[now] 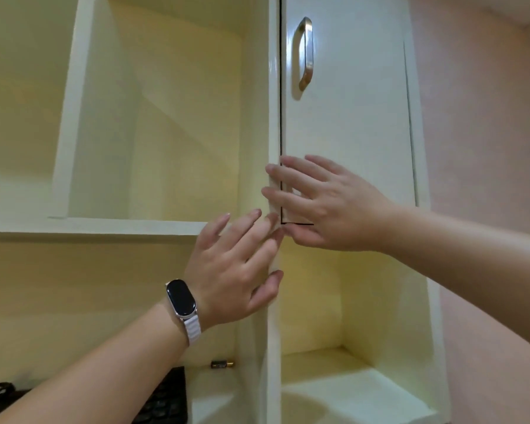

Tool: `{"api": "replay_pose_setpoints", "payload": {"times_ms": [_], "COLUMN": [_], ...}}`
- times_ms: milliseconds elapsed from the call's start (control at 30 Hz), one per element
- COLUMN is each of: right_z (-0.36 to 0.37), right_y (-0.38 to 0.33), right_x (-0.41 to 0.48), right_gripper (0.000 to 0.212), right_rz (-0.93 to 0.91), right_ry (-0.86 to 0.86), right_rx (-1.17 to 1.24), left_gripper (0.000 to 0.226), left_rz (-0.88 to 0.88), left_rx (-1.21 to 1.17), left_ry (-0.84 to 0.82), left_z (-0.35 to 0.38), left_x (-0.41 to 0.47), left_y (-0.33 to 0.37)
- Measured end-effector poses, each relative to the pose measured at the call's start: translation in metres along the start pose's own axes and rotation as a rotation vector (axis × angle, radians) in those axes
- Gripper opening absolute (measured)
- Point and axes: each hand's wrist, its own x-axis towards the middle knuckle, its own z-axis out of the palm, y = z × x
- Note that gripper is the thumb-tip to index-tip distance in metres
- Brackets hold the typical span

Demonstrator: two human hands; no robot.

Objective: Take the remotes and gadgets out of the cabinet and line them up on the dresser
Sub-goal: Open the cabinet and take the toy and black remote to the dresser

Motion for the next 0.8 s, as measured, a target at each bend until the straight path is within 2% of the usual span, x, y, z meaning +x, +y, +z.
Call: {"api": "replay_pose_setpoints", "payload": {"times_ms": [133,300,633,800], "right_z": [0.008,0.003,-0.028,-0.059], "right_y": [0.013,0.020,0.025,0.030], "right_x": [-0.007,-0.006,0.006,0.005], "right_gripper": [0.054,0.049,0.038,0.044], "right_rz": [-0.074,-0.149,-0.252,-0.287], "right_ry": [0.002,0.011,-0.034,-0.081], "right_rx": [-0.004,-0.063,-0.107,-0.149], "left_gripper": [0.048,0.048,0.049,0.047], "left_rz": [0.003,0.012,-0.010,-0.077], "left_rx": [0.014,0.047,0.060,0.037], "left_ry": [0.042,0.020,-0.111,-0.246], "left_z": [0.006,0.004,-0.005,-0.020], "left_x": [0.000,0.000,0.001,0.009], "left_y": [0.001,0.001,0.003,0.012]}}
